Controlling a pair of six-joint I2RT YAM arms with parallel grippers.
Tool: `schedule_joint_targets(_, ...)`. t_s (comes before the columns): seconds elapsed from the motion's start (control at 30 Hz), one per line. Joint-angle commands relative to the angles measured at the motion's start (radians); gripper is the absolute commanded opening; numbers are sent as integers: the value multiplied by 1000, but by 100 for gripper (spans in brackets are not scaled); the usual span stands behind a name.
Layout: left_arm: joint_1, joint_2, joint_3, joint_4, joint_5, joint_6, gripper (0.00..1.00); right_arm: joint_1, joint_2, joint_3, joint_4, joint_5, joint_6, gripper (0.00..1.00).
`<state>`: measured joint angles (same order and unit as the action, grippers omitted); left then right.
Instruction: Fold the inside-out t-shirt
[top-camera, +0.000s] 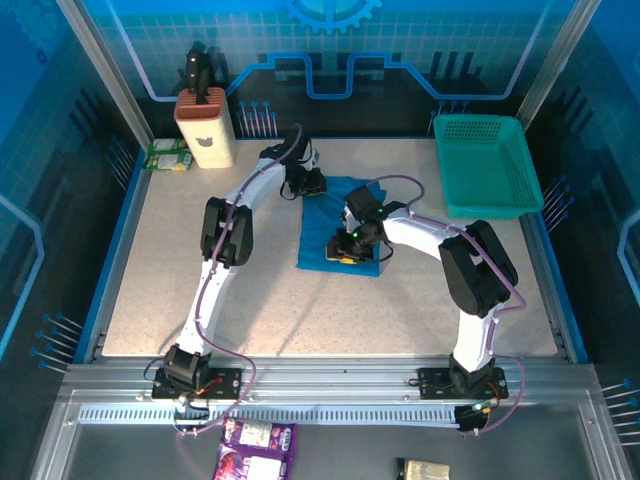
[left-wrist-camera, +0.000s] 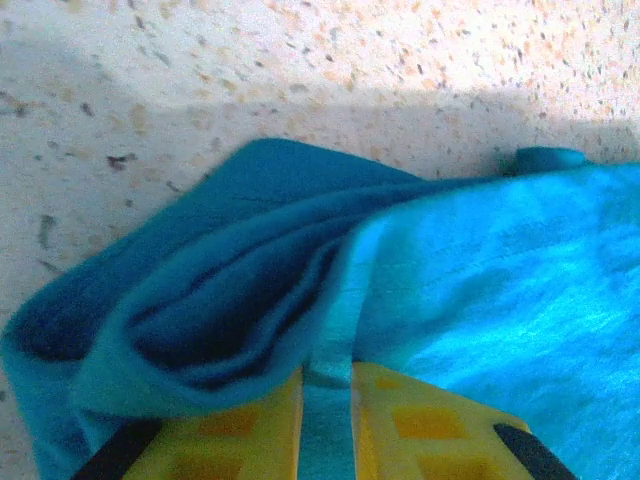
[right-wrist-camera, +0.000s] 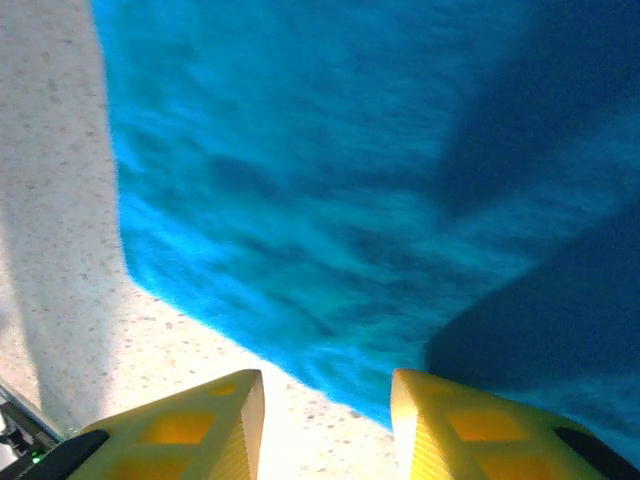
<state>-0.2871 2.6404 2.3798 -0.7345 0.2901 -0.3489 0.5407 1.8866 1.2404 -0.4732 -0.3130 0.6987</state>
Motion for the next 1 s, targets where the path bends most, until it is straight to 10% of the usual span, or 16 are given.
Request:
schedule_joint_targets(0.0, 35, -37, -100, -26, 14, -47, 20, -68, 26, -21, 39, -12, -17, 39)
schedule_joint_targets(0.4, 75, -411, -741, 181, 37, -82, 20, -265, -40, 57, -116, 76, -170, 38)
schedule_joint_targets(0.97, 63, -852, -1412, 355, 32, -247, 23, 87, -174, -204, 52, -191, 20, 40)
